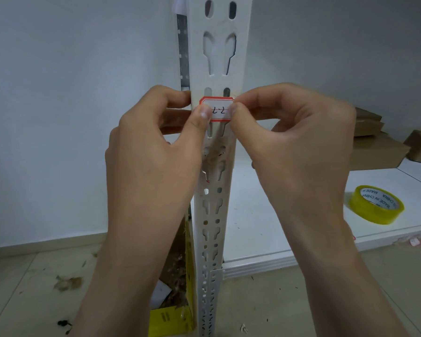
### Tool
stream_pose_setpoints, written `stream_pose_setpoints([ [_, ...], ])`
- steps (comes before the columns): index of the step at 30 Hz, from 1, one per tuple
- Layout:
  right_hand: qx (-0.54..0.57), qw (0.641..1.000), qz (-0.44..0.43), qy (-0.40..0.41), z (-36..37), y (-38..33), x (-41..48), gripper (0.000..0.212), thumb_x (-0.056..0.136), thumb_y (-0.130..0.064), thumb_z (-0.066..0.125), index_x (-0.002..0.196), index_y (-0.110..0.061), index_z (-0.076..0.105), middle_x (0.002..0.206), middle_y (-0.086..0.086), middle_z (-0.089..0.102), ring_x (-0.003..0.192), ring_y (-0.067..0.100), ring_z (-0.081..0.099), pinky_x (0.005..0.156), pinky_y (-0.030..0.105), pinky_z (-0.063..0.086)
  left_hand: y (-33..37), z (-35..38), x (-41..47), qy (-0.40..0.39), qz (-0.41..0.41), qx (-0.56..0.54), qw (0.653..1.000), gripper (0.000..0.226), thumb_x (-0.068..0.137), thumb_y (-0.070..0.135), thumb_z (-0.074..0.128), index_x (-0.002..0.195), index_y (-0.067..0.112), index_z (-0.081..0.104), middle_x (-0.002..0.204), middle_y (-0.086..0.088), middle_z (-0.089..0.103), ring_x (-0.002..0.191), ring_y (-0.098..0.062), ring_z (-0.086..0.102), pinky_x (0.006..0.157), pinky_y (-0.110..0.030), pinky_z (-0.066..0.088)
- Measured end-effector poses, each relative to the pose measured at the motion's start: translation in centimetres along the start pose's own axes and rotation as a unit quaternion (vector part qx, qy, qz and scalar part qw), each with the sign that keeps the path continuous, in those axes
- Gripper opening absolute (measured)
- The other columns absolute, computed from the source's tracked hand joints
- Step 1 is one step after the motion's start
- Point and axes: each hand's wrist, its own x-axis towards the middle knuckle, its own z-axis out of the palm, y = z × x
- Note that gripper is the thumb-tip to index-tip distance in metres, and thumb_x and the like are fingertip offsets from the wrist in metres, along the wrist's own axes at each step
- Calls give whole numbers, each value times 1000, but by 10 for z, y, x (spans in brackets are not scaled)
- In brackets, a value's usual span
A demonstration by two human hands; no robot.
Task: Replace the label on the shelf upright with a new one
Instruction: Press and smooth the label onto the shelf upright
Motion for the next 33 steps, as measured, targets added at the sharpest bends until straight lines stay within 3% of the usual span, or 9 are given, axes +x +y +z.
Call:
stream_pose_setpoints([
  [3, 4, 1000, -11, 10, 2, 0, -1, 3, 89, -30, 76, 90, -29, 78, 79, -20, 74, 56, -2, 64, 59, 26, 60, 0, 0, 0, -1, -2, -2, 1000, 20, 93, 44, 64, 111, 35, 67, 100, 23, 72, 97, 4, 68, 92, -34, 57],
  [12, -33, 999, -31, 7, 3, 1, -1, 5, 89, -33, 74, 90, -31, 79, 78, -21, 72, 53, -8, 54, 63, 3, 42, 0, 2, -1, 5, -1, -4, 1000, 23, 94, 43, 63, 114, 32, 68, 104, 20, 73, 99, 0, 69, 93, -35, 57],
  [14, -20, 1000, -12, -14, 1, 0, 0, 3, 88, -33, 75, 87, -33, 78, 78, -23, 72, 56, -7, 59, 62, 5, 46, 0, 1, -1, 5, 1, -5, 1000, 23, 94, 43, 63, 113, 32, 68, 103, 20, 73, 98, 1, 69, 93, -36, 57],
  [17, 14, 1000, 0, -3, 0, 0, 0, 3, 88, -28, 76, 87, -30, 77, 78, -20, 74, 57, -2, 65, 61, 20, 57, -1, 1, 0, 3, 3, -7, 1000, 24, 93, 45, 63, 112, 33, 68, 101, 21, 73, 98, 2, 69, 91, -36, 57],
  [23, -1, 1000, -22, 6, 3, 1, -2, 4, 91, -30, 75, 92, -28, 78, 80, -21, 72, 62, -4, 64, 63, 11, 50, -1, 1, 0, 2, 5, -7, 1000, 19, 93, 44, 63, 110, 35, 67, 99, 22, 72, 97, 3, 69, 91, -35, 57],
  [27, -7, 1000, -8, -18, 0, 0, 0, 3, 88, -30, 76, 86, -32, 77, 77, -21, 73, 56, -7, 59, 60, 4, 42, -2, 1, 0, 2, 8, -1, 1000, 18, 93, 47, 61, 108, 38, 66, 97, 25, 71, 96, 6, 68, 91, -34, 57],
  [31, 37, 999, -3, -5, -2, 0, 0, 4, 88, -23, 75, 85, -25, 75, 76, -18, 73, 62, 1, 68, 58, 24, 56, -2, 0, 0, 2, 6, 0, 1000, 20, 93, 46, 62, 109, 36, 67, 98, 24, 71, 95, 7, 68, 90, -33, 57],
  [33, 30, 1000, -9, 1, 0, 1, 0, 3, 90, -24, 75, 87, -25, 75, 76, -19, 73, 61, -1, 67, 58, 24, 56, -2, 0, 0, 2, 6, -3, 1000, 20, 93, 44, 63, 110, 35, 68, 98, 24, 72, 95, 7, 68, 90, -33, 57],
])
